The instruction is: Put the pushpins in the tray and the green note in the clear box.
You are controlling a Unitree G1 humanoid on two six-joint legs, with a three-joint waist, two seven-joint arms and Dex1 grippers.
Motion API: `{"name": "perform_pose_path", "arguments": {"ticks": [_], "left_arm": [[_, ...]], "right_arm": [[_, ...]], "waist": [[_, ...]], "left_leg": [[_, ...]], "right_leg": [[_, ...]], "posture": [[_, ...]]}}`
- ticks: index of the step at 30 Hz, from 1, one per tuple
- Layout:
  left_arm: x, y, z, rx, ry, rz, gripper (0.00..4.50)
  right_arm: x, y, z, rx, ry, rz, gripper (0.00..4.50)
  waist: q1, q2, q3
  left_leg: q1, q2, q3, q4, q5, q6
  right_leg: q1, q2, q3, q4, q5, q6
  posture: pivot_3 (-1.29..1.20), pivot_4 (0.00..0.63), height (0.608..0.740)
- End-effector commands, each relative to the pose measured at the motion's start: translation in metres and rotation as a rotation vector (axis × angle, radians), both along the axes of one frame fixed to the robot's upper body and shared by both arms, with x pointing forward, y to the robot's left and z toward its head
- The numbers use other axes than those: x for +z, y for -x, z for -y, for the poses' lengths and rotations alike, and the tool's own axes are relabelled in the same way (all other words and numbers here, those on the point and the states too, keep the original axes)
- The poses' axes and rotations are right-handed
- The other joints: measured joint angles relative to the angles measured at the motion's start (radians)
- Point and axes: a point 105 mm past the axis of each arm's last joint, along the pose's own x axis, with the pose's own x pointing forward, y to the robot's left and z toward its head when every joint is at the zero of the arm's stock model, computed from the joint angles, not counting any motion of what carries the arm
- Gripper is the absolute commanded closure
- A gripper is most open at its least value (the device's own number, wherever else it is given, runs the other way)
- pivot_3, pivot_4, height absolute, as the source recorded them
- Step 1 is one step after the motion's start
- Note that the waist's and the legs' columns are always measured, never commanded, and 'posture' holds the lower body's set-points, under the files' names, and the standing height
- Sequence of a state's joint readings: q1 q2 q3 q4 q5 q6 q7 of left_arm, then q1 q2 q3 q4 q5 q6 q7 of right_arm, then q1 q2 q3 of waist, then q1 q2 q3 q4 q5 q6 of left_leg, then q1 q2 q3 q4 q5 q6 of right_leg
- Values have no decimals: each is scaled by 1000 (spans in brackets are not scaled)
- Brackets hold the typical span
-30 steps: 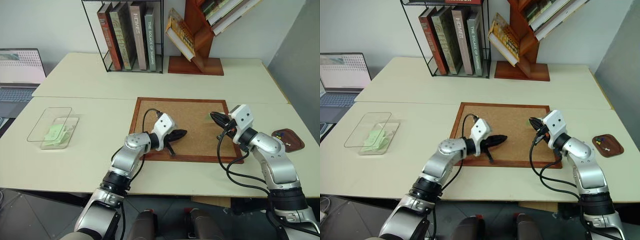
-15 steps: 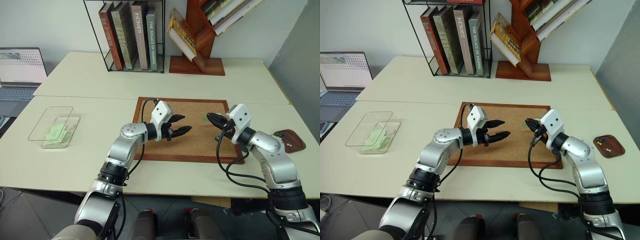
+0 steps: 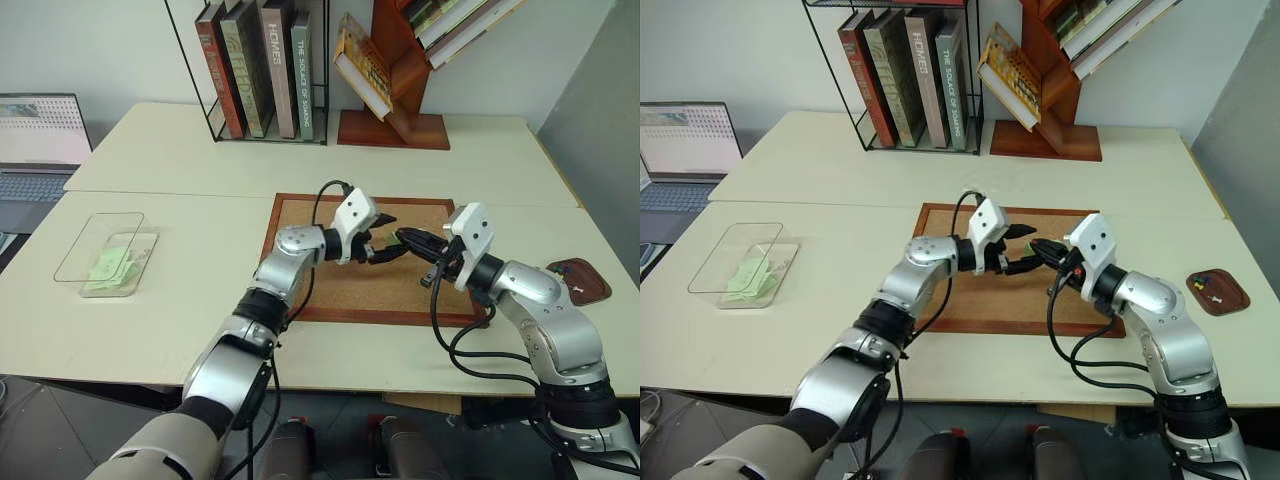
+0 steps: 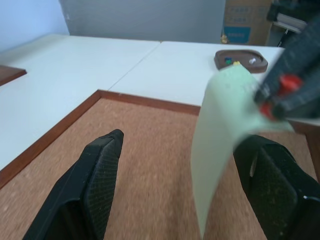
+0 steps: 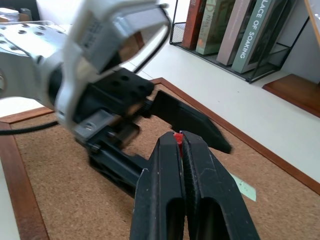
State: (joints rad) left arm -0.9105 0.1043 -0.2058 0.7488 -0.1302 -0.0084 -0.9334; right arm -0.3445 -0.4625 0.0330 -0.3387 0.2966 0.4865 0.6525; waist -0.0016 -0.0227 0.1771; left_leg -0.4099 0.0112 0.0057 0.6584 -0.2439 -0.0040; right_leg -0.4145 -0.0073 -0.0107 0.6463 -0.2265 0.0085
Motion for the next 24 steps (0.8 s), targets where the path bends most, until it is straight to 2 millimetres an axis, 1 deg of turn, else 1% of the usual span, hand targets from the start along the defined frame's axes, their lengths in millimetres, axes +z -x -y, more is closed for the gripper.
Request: {"name": "perform_pose_path", "arguments": {"ticks": [1, 4, 8, 10, 11, 12, 14, 16, 17, 19, 24], "left_arm": [[13, 1, 4, -48, 27, 38, 1205], [13, 2, 4, -66, 33, 32, 1754], [13, 2, 3, -75, 27, 30, 2498], [11, 3, 3, -85, 20, 30, 2799], [10, 4, 3, -89, 16, 30, 3093], [10, 4, 2, -93, 15, 30, 3139], [9, 6, 3, -105, 10, 30, 3572], [7, 9, 4, -125, 4, 30, 3843], [6, 10, 4, -133, 2, 29, 4123], [5, 11, 4, -140, 3, 27, 4430], [0, 10, 4, -117, -12, 30, 4480]], "right_arm": [[15, 4, -4, 12, -11, 52, 4500], [15, 4, -4, 9, -13, 49, 4500], [15, 4, -4, 7, -14, 48, 4500], [16, 4, -4, 6, -16, 48, 4500], [16, 3, -4, 6, -16, 48, 4500], [16, 3, -5, 6, -16, 48, 4500], [16, 3, -4, 6, -16, 48, 4500], [16, 3, -4, 6, -20, 46, 4500], [16, 3, -5, 7, -22, 45, 4500], [17, 3, -4, 6, -26, 44, 4500], [25, 2, 0, -12, -58, 52, 4500]], "waist": [[-1, 0, 0], [0, 0, 0], [0, 0, 0], [0, 0, 0], [0, 0, 0], [0, 0, 0], [0, 0, 0], [0, 0, 0], [0, 0, 0], [0, 0, 0], [0, 0, 0]], "left_leg": [[-2, 0, 0, 0, 0, 0], [-7, 1, -1, 1, 0, 0], [-7, 0, 0, 2, 0, 0], [-7, 0, 0, 2, 0, 0], [-7, 0, 0, 2, 0, 0], [-7, 0, 0, 2, 0, 0], [-7, 0, 0, 2, 0, 0], [-7, 0, -1, 2, 0, 0], [-7, 0, 0, 2, 0, 0], [-7, 0, 0, 2, 0, 0], [-7, 0, 0, 3, 0, 0]], "right_leg": [[-2, 0, 0, 0, 0, 0], [-7, 1, 0, 2, 0, 0], [-6, 1, 0, 2, 0, 0], [-6, 1, 0, 2, 0, 0], [-6, 1, 0, 2, 0, 0], [-6, 1, 0, 2, 0, 0], [-6, 1, 0, 2, 0, 0], [-6, 1, 0, 2, 0, 0], [-6, 1, 0, 2, 0, 0], [-6, 1, 0, 2, 0, 0], [-6, 1, 0, 3, 1, 0]], "posture": [[0, 150, 740], [0, 150, 740], [0, 150, 740], [0, 150, 740], [0, 150, 740], [0, 150, 740], [0, 150, 740], [0, 150, 740], [0, 150, 740], [0, 150, 740], [0, 150, 740]]}}
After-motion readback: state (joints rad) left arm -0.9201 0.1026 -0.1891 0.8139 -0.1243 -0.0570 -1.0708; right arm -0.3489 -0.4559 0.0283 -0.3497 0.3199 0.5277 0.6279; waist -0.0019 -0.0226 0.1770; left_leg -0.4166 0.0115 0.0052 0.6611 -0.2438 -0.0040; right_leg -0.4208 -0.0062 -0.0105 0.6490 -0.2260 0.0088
